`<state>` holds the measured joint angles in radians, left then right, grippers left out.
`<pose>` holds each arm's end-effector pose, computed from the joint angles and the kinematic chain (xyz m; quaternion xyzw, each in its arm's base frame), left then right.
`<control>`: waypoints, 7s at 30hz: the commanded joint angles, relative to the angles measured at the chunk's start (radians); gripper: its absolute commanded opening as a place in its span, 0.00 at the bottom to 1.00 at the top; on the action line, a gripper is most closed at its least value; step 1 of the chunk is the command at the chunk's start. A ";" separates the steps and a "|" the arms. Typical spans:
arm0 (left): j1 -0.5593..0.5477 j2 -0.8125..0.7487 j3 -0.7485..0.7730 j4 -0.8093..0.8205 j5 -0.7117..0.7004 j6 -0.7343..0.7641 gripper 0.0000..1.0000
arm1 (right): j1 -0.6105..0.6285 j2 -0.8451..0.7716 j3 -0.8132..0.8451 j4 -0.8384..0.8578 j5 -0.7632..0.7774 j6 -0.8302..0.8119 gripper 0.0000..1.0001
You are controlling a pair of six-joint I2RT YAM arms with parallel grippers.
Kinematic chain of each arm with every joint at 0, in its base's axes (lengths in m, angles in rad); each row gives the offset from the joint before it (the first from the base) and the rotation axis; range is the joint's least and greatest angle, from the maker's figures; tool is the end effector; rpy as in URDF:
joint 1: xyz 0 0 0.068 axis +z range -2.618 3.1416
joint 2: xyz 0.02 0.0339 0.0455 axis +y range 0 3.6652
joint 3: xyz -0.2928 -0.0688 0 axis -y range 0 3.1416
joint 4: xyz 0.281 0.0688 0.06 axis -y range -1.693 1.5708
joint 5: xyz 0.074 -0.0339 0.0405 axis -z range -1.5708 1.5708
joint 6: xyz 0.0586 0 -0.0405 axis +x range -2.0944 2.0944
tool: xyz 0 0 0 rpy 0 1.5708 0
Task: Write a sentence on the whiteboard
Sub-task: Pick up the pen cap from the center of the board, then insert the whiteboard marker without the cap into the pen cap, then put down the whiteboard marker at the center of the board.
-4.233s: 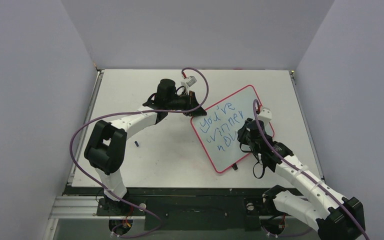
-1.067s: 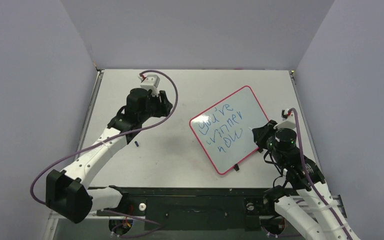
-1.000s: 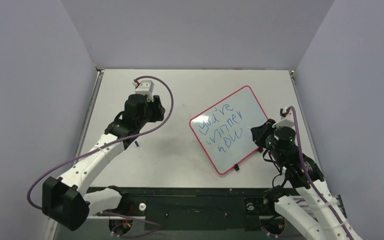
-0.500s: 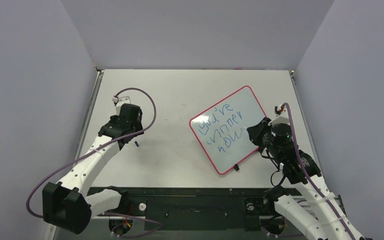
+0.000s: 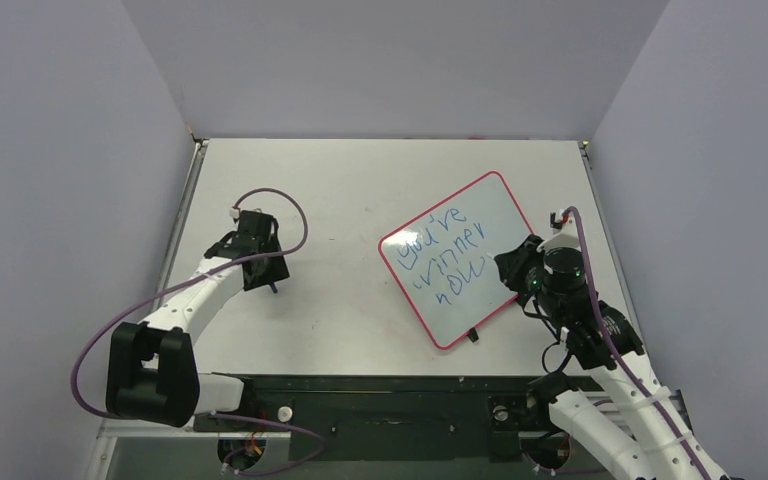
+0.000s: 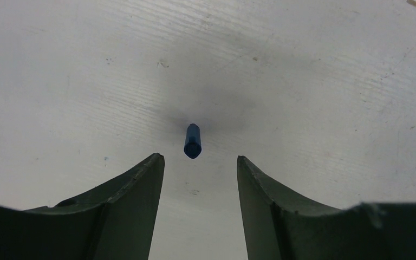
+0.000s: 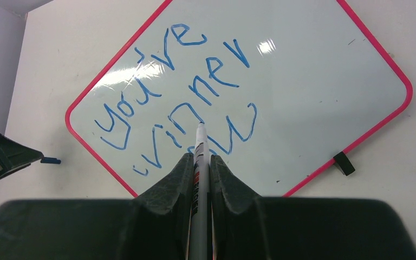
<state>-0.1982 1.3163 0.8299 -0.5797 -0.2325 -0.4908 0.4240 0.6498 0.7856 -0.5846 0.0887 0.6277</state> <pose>0.2832 -0.0431 0.2039 -0.1689 0.9473 0.0220 0.2714 0.1629 0.0679 0.3307 0.1095 0.8391 0.2343 0.4785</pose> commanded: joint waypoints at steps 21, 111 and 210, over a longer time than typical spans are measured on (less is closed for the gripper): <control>0.036 0.117 -0.042 0.147 0.042 -0.031 0.35 | -0.013 -0.010 0.027 0.030 0.021 -0.040 0.00; -0.291 0.198 0.215 1.736 1.128 -0.934 0.00 | -0.030 0.197 0.152 0.741 -0.668 0.228 0.00; 0.070 -0.274 -0.208 1.049 1.003 -0.462 0.00 | 0.168 0.140 0.288 0.295 -0.249 -0.207 0.82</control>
<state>-0.1799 1.1221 0.6655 0.7116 0.8516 -1.1816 0.5953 0.8326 1.1065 -0.2714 -0.2375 0.4191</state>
